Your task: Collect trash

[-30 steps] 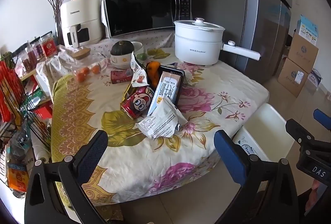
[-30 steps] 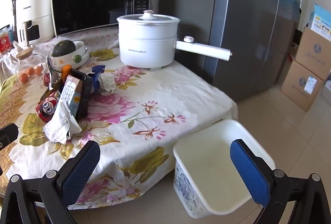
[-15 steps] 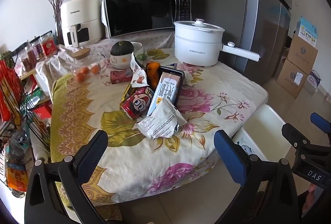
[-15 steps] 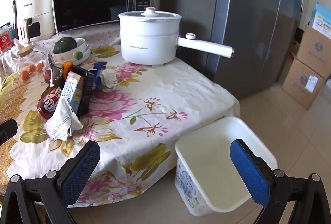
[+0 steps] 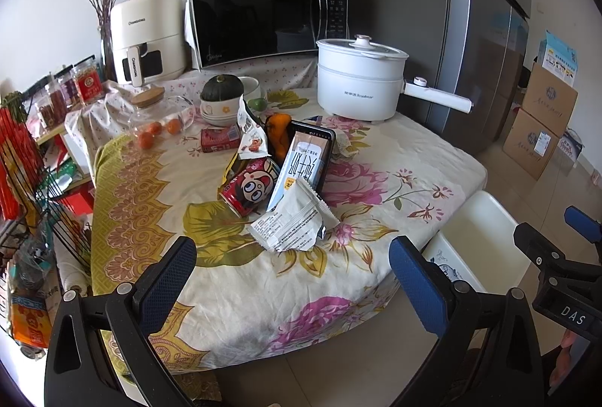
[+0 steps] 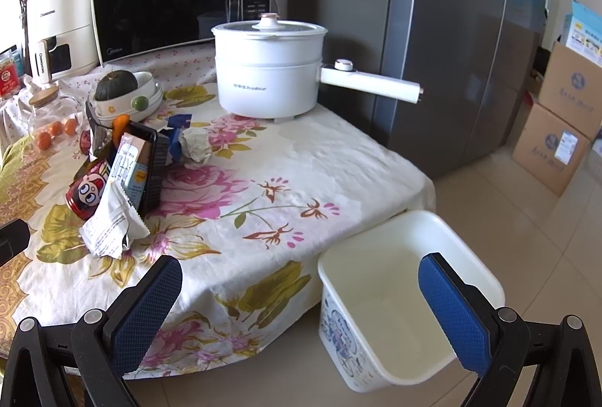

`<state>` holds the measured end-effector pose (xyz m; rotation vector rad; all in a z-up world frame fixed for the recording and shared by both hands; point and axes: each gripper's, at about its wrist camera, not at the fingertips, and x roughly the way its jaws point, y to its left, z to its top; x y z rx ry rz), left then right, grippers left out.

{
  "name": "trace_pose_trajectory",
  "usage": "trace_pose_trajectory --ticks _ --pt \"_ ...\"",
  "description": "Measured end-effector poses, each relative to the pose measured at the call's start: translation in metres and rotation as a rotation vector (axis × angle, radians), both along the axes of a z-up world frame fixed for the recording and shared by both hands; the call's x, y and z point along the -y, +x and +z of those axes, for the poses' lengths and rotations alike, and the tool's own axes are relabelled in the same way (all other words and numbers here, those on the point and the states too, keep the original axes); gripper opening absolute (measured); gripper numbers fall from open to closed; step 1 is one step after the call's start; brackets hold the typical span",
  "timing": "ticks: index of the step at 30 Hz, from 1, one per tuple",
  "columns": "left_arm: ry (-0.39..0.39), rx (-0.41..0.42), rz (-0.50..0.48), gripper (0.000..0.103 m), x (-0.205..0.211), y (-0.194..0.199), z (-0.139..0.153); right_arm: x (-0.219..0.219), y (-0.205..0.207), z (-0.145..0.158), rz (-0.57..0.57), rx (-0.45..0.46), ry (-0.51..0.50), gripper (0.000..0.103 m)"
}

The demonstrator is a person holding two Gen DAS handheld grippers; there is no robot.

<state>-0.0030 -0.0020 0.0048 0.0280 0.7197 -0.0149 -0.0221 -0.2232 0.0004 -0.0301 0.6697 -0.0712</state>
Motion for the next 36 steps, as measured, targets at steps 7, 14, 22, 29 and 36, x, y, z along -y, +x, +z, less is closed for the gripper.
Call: trace_pose_trajectory --ticks 7,14,22,29,36 --pt "-0.001 0.0 -0.001 0.103 -0.0006 -0.0001 0.0002 0.0006 -0.0002 -0.0003 0.0 0.0 0.001 0.103" --pt "-0.002 0.002 -0.001 0.103 0.0012 -0.0003 -0.0003 0.0005 -0.0003 -0.0003 0.0 0.0 0.001 0.103" --pt "-0.004 -0.001 0.0 0.103 0.0007 0.0006 0.001 0.0004 -0.0002 -0.0006 0.0 0.0 0.001 0.103" --pt "-0.005 -0.001 0.0 0.103 0.0007 0.0006 0.001 0.0004 -0.0003 -0.0007 -0.001 0.0 -0.001 0.103" --pt "-0.01 -0.003 0.0 0.103 0.0003 0.0006 0.002 0.0005 -0.0002 -0.0013 -0.001 0.001 0.0 0.103"
